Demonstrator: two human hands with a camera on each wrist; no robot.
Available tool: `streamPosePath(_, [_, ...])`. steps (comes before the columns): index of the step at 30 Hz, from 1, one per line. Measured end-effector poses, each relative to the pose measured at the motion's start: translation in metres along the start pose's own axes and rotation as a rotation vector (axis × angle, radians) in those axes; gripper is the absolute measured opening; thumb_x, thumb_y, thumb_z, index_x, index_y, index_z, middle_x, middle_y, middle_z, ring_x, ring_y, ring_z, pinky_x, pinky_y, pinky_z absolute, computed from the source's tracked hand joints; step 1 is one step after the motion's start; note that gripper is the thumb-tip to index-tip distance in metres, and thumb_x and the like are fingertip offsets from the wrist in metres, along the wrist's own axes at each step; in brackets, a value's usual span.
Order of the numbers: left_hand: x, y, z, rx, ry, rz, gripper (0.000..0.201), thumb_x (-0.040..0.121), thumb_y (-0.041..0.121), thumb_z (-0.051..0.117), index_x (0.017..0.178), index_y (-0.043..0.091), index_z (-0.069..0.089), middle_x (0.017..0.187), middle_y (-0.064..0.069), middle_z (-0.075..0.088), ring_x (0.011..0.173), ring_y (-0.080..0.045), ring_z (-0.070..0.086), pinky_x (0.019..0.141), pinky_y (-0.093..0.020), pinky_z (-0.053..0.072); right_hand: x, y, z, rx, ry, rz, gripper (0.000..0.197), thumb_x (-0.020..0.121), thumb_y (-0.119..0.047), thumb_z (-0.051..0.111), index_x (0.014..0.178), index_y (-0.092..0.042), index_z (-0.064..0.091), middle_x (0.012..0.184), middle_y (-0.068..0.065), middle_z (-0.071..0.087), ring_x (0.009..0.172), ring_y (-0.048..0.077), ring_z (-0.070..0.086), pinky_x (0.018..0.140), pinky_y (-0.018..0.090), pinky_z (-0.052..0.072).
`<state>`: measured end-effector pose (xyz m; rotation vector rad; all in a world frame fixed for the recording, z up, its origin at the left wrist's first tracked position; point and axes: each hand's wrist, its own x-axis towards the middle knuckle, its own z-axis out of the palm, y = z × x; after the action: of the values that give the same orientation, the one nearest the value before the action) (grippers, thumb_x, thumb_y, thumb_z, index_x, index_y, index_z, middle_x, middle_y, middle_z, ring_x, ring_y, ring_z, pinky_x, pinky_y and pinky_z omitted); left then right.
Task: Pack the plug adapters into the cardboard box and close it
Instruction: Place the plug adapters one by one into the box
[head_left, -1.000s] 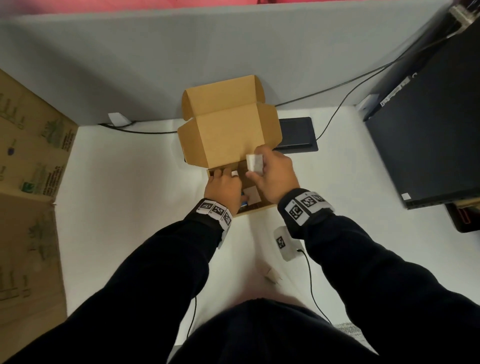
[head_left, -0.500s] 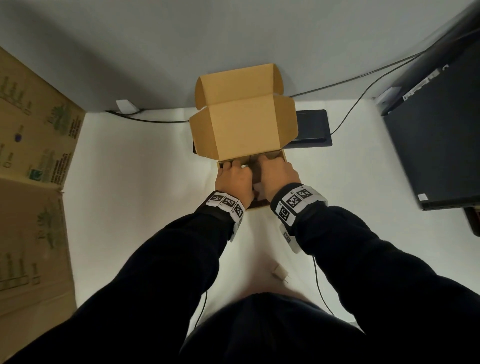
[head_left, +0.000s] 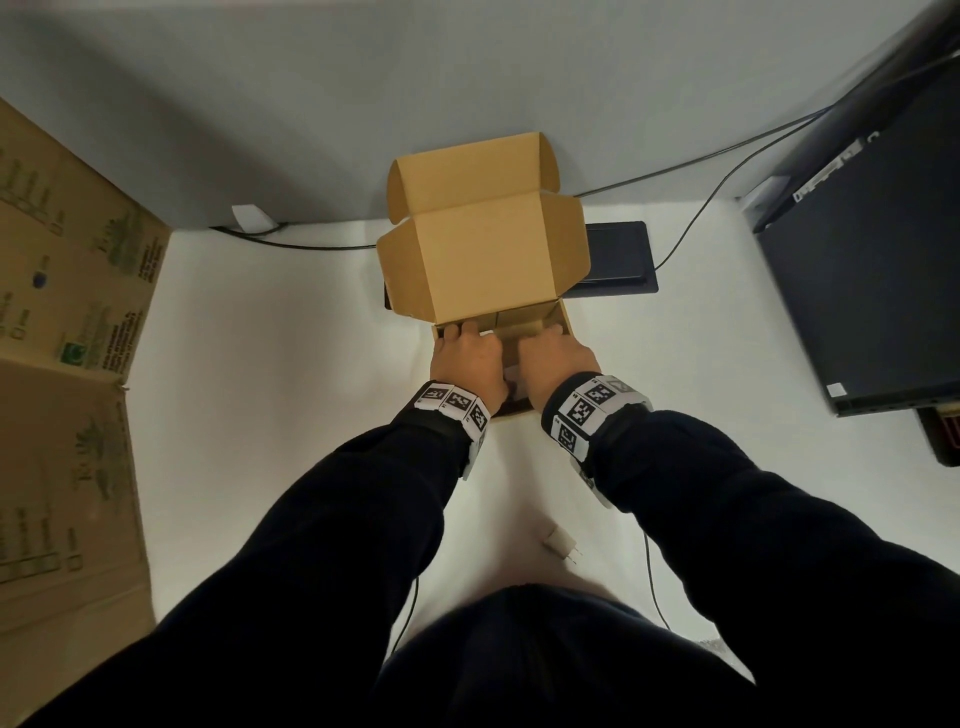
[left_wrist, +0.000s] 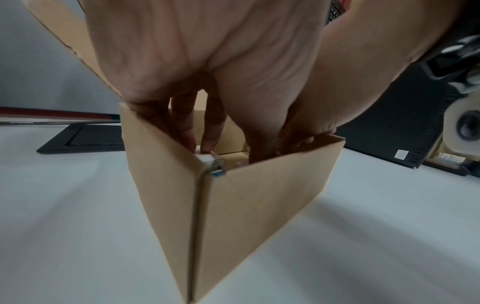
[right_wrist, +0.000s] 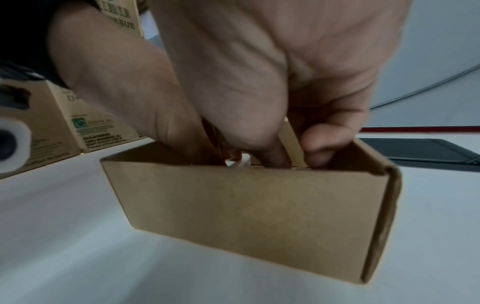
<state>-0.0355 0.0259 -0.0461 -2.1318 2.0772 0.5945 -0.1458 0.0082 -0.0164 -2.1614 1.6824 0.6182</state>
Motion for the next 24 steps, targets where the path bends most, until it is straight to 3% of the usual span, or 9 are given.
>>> streamPosePath(2, [0.000, 0.000, -0.001, 0.003, 0.008, 0.002, 0.037, 0.078, 0.037, 0.076, 0.109, 0.015, 0.074, 0.124, -0.013, 0.061, 0.116, -0.036, 0.054, 0.101, -0.043, 0.044, -0.001, 0.001, 0.000, 0.031, -0.009, 0.001, 0.033, 0.090, -0.027, 0.066, 0.116, -0.006, 0.061, 0.122, 0.016, 0.050, 0.096, 0.031, 0.061, 0.073, 0.039, 0.048])
streamPosePath(4, [-0.001, -0.001, -0.001, 0.005, 0.002, 0.009, 0.040, 0.079, 0.039, 0.076, 0.110, 0.013, 0.073, 0.125, -0.014, 0.060, 0.117, -0.036, 0.053, 0.099, -0.043, 0.043, -0.005, 0.006, -0.002, 0.024, -0.018, -0.029, 0.026, 0.092, -0.021, 0.063, 0.113, -0.006, 0.062, 0.114, 0.015, 0.058, 0.097, 0.032, 0.063, 0.073, 0.038, 0.048])
streamPosePath(7, [-0.001, -0.003, 0.000, 0.018, -0.006, 0.032, 0.044, 0.080, 0.042, 0.074, 0.112, 0.011, 0.071, 0.127, -0.014, 0.059, 0.120, -0.036, 0.052, 0.099, -0.043, 0.043, -0.018, 0.019, -0.004, 0.116, 0.130, -0.077, 0.016, 0.096, -0.022, 0.055, 0.106, -0.011, 0.061, 0.098, 0.011, 0.063, 0.082, 0.030, 0.060, 0.067, 0.037, 0.046])
streamPosePath(9, [-0.002, -0.005, 0.000, 0.036, -0.001, 0.049, 0.043, 0.083, 0.041, 0.071, 0.113, 0.011, 0.071, 0.127, -0.014, 0.059, 0.119, -0.036, 0.053, 0.099, -0.043, 0.043, -0.032, 0.024, 0.003, 0.252, 0.235, -0.224, 0.015, 0.097, -0.030, 0.051, 0.098, -0.017, 0.059, 0.088, 0.004, 0.060, 0.071, 0.025, 0.054, 0.062, 0.033, 0.040])
streamPosePath(11, [-0.003, -0.008, 0.002, 0.049, -0.011, 0.066, 0.043, 0.085, 0.041, 0.068, 0.114, 0.010, 0.069, 0.127, -0.015, 0.059, 0.119, -0.036, 0.053, 0.099, -0.043, 0.044, -0.051, 0.024, 0.014, 0.293, 0.182, -0.439, 0.017, 0.096, -0.038, 0.050, 0.084, -0.026, 0.052, 0.080, -0.001, 0.059, 0.067, 0.019, 0.054, 0.060, 0.030, 0.042])
streamPosePath(13, [-0.004, -0.009, 0.002, 0.057, -0.011, 0.078, 0.049, 0.085, 0.048, 0.068, 0.117, 0.011, 0.068, 0.125, -0.015, 0.060, 0.118, -0.036, 0.053, 0.099, -0.043, 0.044, -0.072, 0.023, 0.033, 0.239, 0.029, -0.552, 0.024, 0.094, -0.048, 0.053, 0.079, -0.030, 0.048, 0.077, -0.005, 0.059, 0.065, 0.015, 0.054, 0.062, 0.029, 0.047])
streamPosePath(17, [-0.007, -0.009, 0.001, 0.081, -0.021, 0.097, 0.055, 0.085, 0.050, 0.066, 0.133, 0.024, 0.060, 0.130, -0.017, 0.053, 0.120, -0.039, 0.048, 0.099, -0.045, 0.041, -0.098, 0.020, 0.072, 0.078, -0.248, -0.429, 0.044, 0.077, -0.061, 0.060, 0.102, -0.026, 0.057, 0.089, -0.002, 0.062, 0.078, 0.022, 0.059, 0.070, 0.034, 0.052])
streamPosePath(21, [-0.011, -0.009, 0.003, 0.131, -0.030, 0.129, 0.054, 0.084, 0.052, 0.069, 0.135, 0.038, 0.057, 0.136, -0.016, 0.045, 0.123, -0.039, 0.042, 0.101, -0.047, 0.038, -0.102, 0.020, 0.091, 0.152, -0.323, -0.323, 0.017, 0.076, -0.026, 0.049, 0.093, -0.027, 0.048, 0.081, 0.001, 0.060, 0.072, 0.026, 0.059, 0.060, 0.031, 0.048])
streamPosePath(24, [-0.012, -0.011, 0.005, 0.150, -0.036, 0.141, 0.054, 0.085, 0.053, 0.069, 0.136, 0.041, 0.057, 0.137, -0.013, 0.044, 0.123, -0.037, 0.042, 0.103, -0.048, 0.037, -0.094, 0.028, 0.087, 0.196, -0.286, -0.343, 0.011, 0.083, -0.022, 0.047, 0.092, -0.021, 0.054, 0.086, 0.003, 0.063, 0.075, 0.029, 0.061, 0.062, 0.030, 0.045])
